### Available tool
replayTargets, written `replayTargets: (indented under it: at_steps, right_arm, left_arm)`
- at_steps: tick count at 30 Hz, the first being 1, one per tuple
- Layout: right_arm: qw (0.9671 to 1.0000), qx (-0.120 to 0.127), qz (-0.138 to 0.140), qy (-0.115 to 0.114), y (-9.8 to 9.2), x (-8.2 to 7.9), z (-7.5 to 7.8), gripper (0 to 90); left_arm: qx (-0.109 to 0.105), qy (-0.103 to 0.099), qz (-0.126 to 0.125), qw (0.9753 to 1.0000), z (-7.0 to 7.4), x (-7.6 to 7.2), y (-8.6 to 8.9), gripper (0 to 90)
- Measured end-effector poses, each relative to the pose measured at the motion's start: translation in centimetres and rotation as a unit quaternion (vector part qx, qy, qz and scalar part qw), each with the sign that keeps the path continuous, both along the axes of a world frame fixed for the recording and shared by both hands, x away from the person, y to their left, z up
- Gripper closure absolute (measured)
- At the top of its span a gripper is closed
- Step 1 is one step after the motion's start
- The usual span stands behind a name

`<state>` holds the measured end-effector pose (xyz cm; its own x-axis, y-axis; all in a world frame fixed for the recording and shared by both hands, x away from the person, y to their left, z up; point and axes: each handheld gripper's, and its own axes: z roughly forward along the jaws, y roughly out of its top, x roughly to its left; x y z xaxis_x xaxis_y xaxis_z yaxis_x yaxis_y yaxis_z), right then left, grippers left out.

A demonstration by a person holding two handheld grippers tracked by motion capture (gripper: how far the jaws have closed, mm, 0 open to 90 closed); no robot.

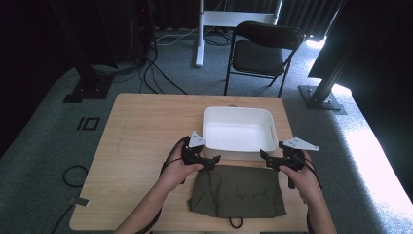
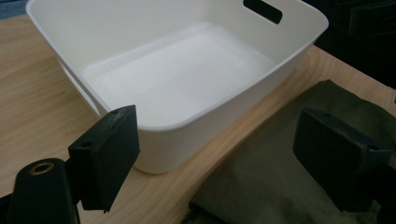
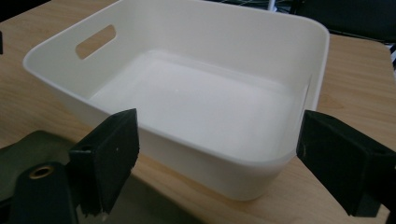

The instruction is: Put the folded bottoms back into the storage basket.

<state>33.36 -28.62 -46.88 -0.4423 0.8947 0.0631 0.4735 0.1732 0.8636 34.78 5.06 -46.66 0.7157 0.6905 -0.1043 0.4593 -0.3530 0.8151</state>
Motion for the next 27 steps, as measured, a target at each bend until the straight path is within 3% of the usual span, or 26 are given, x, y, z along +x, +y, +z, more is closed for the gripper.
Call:
replayTargets:
  at_steps: [14, 18, 20, 27]
  right_arm:
    - [0.9997, 0.011, -0.002, 0.02, 0.0, -3.0, -2.9, 13.0]
    - [0.9996, 0.009, -0.006, 0.027, 0.1, -3.5, -3.8, 13.0]
    - [0.9995, 0.004, -0.006, 0.031, 0.2, -3.8, -4.2, 13.0]
    - [0.9988, 0.0, -0.025, 0.041, -0.6, -4.5, -5.5, 13.0]
  left_arm:
    - [0.018, 0.012, -0.012, 0.9997, -1.8, -2.4, -0.6, 15.9]
    - [0.021, 0.023, -0.015, 0.9994, -2.6, -2.8, -0.8, 15.9]
    - [0.02, 0.039, -0.013, 0.999, -3.3, -2.9, -0.9, 15.9]
    - [0.032, 0.045, -0.004, 0.9984, -4.6, -3.4, -1.0, 15.9]
